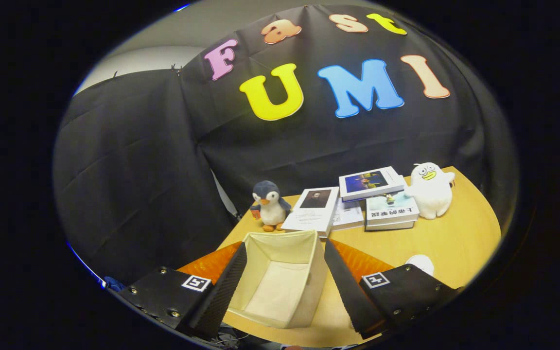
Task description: Open the storage box then place both shoes into the box .Put the left shoe in first, then the right shoe, with the right side of both shoes facing outward in a uniform manner.
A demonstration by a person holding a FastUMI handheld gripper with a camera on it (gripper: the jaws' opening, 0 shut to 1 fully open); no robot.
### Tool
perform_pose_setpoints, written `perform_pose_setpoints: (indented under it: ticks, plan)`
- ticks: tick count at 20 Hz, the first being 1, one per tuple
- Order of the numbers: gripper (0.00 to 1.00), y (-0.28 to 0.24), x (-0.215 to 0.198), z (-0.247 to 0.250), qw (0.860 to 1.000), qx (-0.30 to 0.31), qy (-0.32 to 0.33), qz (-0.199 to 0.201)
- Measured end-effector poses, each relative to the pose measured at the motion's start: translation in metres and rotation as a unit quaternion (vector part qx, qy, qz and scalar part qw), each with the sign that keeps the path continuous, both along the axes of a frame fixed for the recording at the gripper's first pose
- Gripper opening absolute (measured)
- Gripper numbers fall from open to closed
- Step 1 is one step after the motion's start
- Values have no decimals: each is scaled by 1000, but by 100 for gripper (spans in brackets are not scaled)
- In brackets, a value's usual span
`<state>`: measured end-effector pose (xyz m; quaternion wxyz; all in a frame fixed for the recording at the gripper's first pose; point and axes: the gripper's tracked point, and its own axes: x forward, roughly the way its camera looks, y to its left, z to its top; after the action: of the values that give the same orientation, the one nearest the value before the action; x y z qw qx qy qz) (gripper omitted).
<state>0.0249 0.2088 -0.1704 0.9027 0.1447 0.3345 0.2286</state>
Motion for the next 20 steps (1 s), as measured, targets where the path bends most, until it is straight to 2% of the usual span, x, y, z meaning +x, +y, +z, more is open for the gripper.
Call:
perform_pose_setpoints:
  ticks: [6, 15, 20]
  plan:
    - [97, -47, 4, -50, 999, -31, 38, -22]
    - [98, -82, 1, -129, 992, -58, 114, -22]
    - [98, -92, -10, -161, 985, -53, 162, -18]
